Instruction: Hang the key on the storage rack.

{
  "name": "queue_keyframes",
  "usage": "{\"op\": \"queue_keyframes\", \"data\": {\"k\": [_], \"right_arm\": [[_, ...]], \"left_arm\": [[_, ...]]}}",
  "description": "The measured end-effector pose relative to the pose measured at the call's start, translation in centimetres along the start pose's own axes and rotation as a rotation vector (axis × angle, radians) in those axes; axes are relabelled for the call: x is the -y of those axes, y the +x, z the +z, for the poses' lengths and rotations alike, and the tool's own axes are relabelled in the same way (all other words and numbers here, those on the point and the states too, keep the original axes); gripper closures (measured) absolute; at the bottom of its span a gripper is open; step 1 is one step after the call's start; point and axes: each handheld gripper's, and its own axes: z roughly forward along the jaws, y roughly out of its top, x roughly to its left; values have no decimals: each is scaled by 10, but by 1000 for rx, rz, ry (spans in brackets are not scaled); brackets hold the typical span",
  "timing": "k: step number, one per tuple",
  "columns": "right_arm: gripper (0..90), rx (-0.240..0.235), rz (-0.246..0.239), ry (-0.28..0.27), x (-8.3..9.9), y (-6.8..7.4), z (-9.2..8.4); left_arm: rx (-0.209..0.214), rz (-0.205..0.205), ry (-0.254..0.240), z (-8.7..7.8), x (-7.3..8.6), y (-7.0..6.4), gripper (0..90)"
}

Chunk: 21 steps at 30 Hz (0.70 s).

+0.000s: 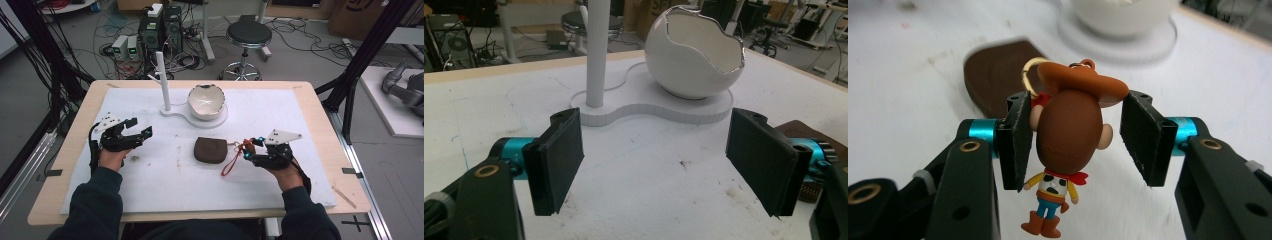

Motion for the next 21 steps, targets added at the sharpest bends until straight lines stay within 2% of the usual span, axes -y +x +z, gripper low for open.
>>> {"op": "queue_keyframes", "data": {"k": [2, 3, 4, 5, 6, 7, 8, 12, 13, 14, 16, 17, 18, 19, 20, 21], "right_arm": [[486, -17, -2, -25, -11, -1, 3], [487, -57, 26, -68, -21, -5, 8], [487, -57, 26, -68, -21, -5, 8], [487, -68, 30, -97, -33, -5, 12], [487, -68, 30, -97, -33, -5, 12], [488, -72, 5, -108, -46, -4, 17], [488, -72, 5, -108, -46, -4, 17], [488, -92, -24, -137, -74, -2, 26], [488, -101, -40, -153, -88, -2, 31], [488, -101, -40, -153, -88, -2, 31], [488, -102, -66, -163, -103, -1, 36], [488, -108, -86, -170, -118, 1, 42], [488, -108, -86, -170, -118, 1, 42], [488, -126, -106, -177, -133, 2, 49], [488, -126, -106, -177, -133, 2, 49], [488, -132, -118, -183, -146, 3, 57]], "left_arm": [[-1, -1, 0, 0, 0, 0, 229], [0, -3, -2, 0, 0, 1, 229], [-2, -5, -2, -1, 0, 1, 229], [-1, -7, -6, 0, 0, 1, 230], [-1, -7, -5, -1, 0, 2, 230], [-2, -10, -7, -1, 0, 2, 231], [-2, -11, -8, -1, 0, 2, 231], [-7, -14, -11, -2, 0, 3, 232], [-6, -14, -11, -1, 0, 3, 232], [-5, -14, -12, -1, 0, 3, 232], [-4, -14, -13, -1, 0, 3, 233], [-3, -13, -14, -1, 0, 3, 234], [-6, -15, -13, -2, 0, 3, 234], [-7, -13, -14, -2, 0, 4, 234], [-7, -16, -18, -2, 0, 4, 234], [-7, -16, -19, -2, 0, 4, 234]]}}
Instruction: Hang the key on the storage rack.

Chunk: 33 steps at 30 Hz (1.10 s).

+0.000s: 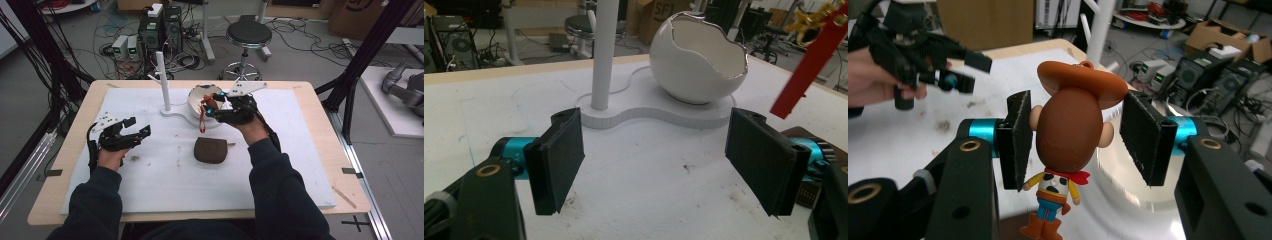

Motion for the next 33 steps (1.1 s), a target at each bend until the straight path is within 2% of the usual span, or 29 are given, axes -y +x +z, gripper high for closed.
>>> {"op": "queue_keyframes", "data": {"k": [1, 3, 4, 5, 7, 11, 14, 16, 17, 21, 22, 28, 31, 33], "right_arm": [[488, 0, 0, 0, 0, 0, 0], [488, -20, -5, 6, -10, -1, 11], [488, -34, -12, 2, -19, -2, 24], [488, -34, -12, 2, -19, -2, 24], [488, -40, -31, 9, -27, -3, 36], [488, -78, -32, 4, -43, -6, 62], [487, -81, -31, 3, -49, -7, 70], [488, -83, -35, -3, -61, -9, 82], [488, -83, -35, -3, -61, -9, 82], [488, -83, -41, -6, -80, -10, 95], [487, -80, -54, -7, -89, -11, 102], [487, -47, -63, 22, -109, -11, 121], [487, -27, -51, 44, -114, -12, 132], [487, 8, -39, 61, -113, -13, 138]], "left_arm": [[-1, -1, 0, 0, 0, 0, 234], [-1, -1, -4, 0, 0, 0, 234], [-1, -4, -7, 0, 0, 0, 234], [0, -5, -8, 0, 0, 0, 234], [3, -1, -6, 0, 0, 0, 234], [4, -2, -7, 0, 0, 0, 234], [6, -3, -5, -1, 0, 1, 234], [5, -3, -3, -1, 0, 1, 235], [5, -3, -3, -1, 0, 1, 235], [6, -4, -4, -1, 0, 1, 235], [6, -3, -3, -1, 0, 1, 235], [5, -7, -9, -3, 0, 2, 235], [2, -6, -10, -4, 0, 3, 235], [0, -12, -15, -5, 0, 4, 236]]}}
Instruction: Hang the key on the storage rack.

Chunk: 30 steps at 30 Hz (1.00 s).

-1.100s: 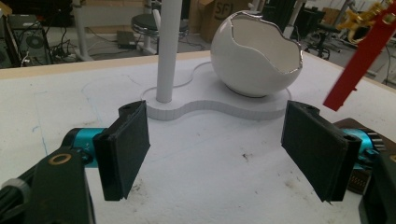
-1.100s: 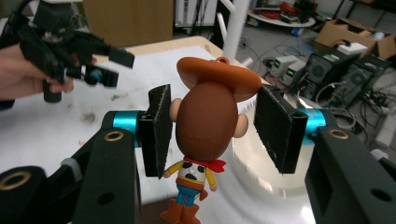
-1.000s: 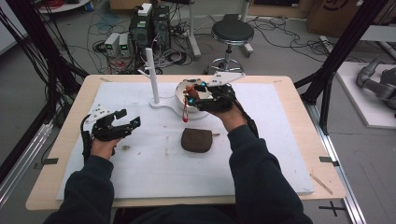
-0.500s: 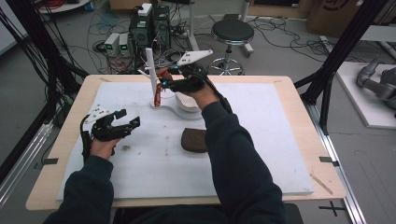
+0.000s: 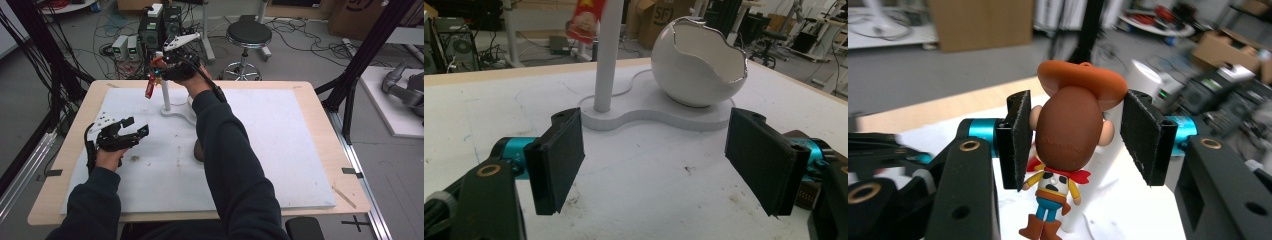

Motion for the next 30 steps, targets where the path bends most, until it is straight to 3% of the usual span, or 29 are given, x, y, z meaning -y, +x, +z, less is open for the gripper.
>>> {"op": "queue_keyframes", "data": {"k": [2, 7, 14, 18, 20, 21, 24, 26, 30], "right_arm": [[486, 20, 31, 24, 7, -5, 5], [486, 31, 46, 49, 19, -9, 5], [484, 36, 63, 94, 52, -21, -5], [482, 27, 69, 90, 63, -22, -10], [498, 13, 70, 70, 71, -21, -18], [451, 6, 77, 61, 75, -21, -22], [428, -6, 96, 49, 88, -22, -42], [430, 8, 78, 19, 100, -20, -60], [353, 18, 100, 46, 129, -20, -95]], "left_arm": [[-3, 2, 1, -1, 0, 1, 237], [-6, -1, 0, -2, 1, 1, 237], [-3, 6, 11, -1, 2, 1, 237], [-2, 7, 12, -1, 1, 0, 237], [-4, 6, 13, -1, 2, 0, 238], [-2, 6, 13, -1, 2, 0, 238], [6, 11, 20, -1, 2, -1, 247], [7, 13, 17, -1, 2, -3, 251], [9, 20, 19, -1, 2, -4, 251]]}}
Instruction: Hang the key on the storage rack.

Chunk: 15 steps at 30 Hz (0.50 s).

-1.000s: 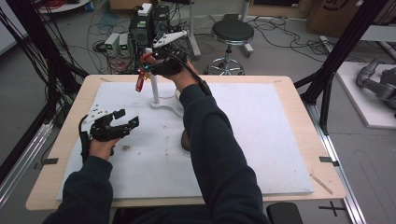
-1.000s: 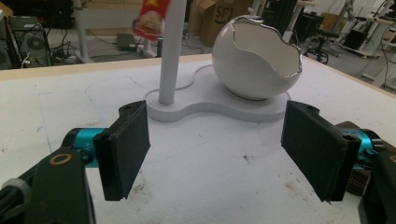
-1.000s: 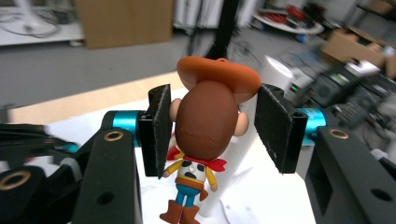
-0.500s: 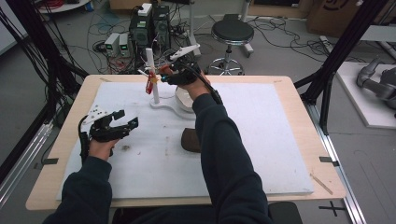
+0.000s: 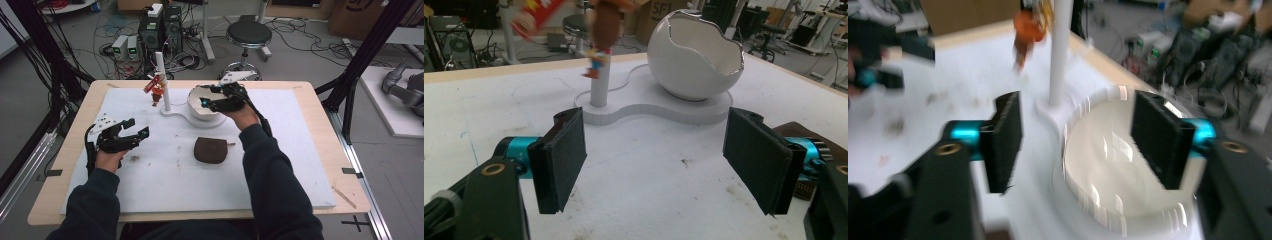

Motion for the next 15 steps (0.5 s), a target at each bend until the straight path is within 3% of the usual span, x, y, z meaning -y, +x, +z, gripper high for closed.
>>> {"op": "queue_keyframes", "data": {"k": [7, 9, 11, 15], "right_arm": [[253, 61, 60, -16, 57, -7, -50], [216, 103, 76, -13, 80, -8, -66], [216, 113, 74, -3, 85, -9, -69], [212, 170, 80, 6, 111, -9, -86]], "left_arm": [[-7, -8, -19, 0, -1, -3, 247], [-20, -22, -40, -1, -4, -4, 181], [-3, -16, -59, -2, -6, -5, 181], [21, -11, -38, 3, -4, -8, 181]]}}
